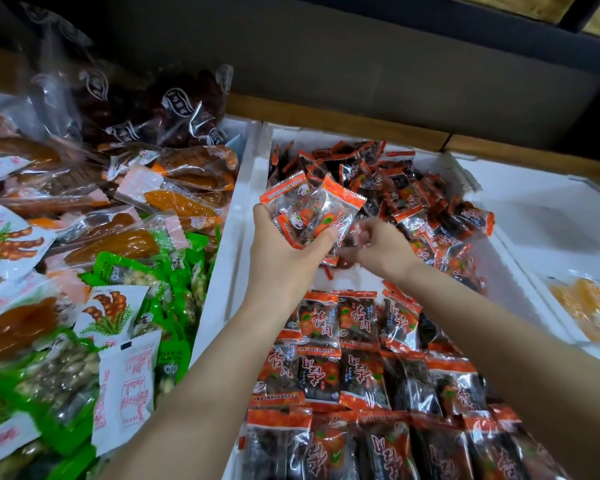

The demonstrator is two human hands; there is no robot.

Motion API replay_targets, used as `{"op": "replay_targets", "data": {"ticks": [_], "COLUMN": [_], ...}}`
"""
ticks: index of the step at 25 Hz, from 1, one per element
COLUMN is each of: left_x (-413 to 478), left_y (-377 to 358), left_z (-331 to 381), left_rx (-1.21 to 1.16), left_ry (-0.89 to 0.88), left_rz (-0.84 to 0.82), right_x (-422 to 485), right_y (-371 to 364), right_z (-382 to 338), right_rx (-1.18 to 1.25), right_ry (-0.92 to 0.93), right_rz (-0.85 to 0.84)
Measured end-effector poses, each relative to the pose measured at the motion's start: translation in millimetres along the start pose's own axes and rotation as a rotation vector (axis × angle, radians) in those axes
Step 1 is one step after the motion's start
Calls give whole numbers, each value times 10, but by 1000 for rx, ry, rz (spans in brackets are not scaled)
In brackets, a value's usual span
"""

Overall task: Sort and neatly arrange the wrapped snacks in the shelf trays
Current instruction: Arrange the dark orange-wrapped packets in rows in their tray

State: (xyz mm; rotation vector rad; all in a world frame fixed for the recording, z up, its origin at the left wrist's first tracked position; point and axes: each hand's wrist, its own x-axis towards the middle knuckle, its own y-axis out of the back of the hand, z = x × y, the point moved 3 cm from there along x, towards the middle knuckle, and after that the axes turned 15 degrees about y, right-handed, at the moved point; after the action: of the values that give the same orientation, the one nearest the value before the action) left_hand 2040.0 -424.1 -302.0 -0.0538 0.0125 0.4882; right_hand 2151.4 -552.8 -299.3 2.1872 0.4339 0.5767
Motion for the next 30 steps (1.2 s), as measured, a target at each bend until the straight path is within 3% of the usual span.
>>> {"op": "replay_targets", "data": {"ticks": [2, 9, 13, 18, 21, 27, 30], "left_x": [-20, -63, -87, -165, -177, -220, -293], "left_y": [-11, -116, -163, -188, -173, -224, -314], "left_z": [18, -26, -51, -13, -16, -48, -63], "left_rx": [21, 139, 195, 212, 204, 249, 203], "left_ry": [-3, -48, -61, -99, -98, -55, -6], "left_rz": [-6, -15, -16, -10, -6, -10, -26], "right_x": [-137, -972, -1252, -1215, -1215, -1187, -1215], "right_y": [223, 752, 612, 392, 393, 496, 552], "right_z": [6, 345, 683, 705, 683, 787, 708], "right_rx": [68, 299, 175, -141, -178, -123, -50], "right_ry": [-40, -203, -362, -251, -181, -259, -155], "right_rz": [127, 286, 146, -55, -40, -112, 47]}}
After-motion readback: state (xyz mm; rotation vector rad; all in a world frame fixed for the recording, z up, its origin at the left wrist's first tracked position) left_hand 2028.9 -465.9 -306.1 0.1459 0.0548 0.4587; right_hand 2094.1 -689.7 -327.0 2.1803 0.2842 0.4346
